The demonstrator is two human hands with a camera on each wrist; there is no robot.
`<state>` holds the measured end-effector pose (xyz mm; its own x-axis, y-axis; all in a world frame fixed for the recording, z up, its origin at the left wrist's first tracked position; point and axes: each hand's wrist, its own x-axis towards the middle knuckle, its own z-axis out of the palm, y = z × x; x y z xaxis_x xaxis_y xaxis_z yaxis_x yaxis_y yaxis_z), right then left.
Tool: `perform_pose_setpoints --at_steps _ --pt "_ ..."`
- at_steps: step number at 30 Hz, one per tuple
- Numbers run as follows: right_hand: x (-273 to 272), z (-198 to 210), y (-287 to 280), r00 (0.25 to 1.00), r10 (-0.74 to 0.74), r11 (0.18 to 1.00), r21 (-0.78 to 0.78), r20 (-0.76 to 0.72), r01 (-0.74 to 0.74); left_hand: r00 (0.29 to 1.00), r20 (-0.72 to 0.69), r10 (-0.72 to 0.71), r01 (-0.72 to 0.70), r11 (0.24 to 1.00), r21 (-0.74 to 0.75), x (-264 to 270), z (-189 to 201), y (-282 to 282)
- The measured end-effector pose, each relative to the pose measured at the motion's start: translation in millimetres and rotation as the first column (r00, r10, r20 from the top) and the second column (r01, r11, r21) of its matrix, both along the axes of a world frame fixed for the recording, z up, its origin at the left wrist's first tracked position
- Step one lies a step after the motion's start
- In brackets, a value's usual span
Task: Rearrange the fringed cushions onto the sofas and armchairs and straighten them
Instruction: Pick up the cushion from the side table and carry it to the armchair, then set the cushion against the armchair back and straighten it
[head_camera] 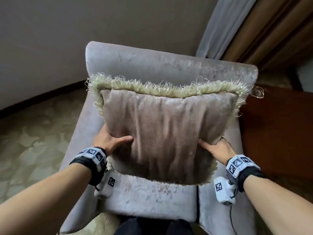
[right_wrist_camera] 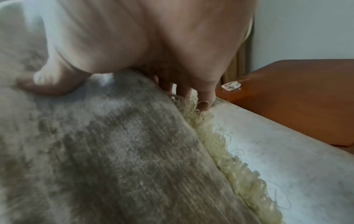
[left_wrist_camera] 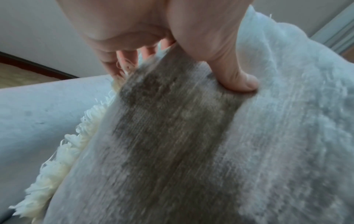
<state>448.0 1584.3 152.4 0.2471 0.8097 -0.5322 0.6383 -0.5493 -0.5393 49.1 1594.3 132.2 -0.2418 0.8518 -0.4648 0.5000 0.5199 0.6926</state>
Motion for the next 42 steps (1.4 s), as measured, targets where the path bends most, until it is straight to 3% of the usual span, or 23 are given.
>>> perform_pose_setpoints --at_steps 7,20,26,31,34,42 --pt "8 -55 17 0.997 -0.071 0.996 -0.049 -0.006 0.070 0.999 -0.020 -0.035 0.034 0.998 -0.048 8 -49 44" --pt "28 -190 82 0.998 -0.055 0.991 -0.123 -0.016 0.052 1.000 -0.020 0.021 -0.023 0.997 -0.068 35 -170 92" --pt "28 -213 104 0.997 -0.077 0.987 -0.143 -0.015 0.074 0.999 -0.003 0.054 -0.054 0.997 -0.055 38 -201 107" --pt "19 -199 100 0.989 -0.146 0.983 -0.105 0.035 0.149 0.995 -0.101 0.022 -0.036 0.989 -0.144 39 -196 104" --pt "17 -184 96 0.981 -0.157 0.980 -0.108 0.114 0.169 0.980 -0.185 -0.071 0.030 0.976 -0.217 36 -176 108" --pt "-27 -88 72 0.967 0.188 0.974 -0.156 0.173 -0.162 0.942 -0.185 -0.280 0.226 0.937 -0.265 30 -102 95"
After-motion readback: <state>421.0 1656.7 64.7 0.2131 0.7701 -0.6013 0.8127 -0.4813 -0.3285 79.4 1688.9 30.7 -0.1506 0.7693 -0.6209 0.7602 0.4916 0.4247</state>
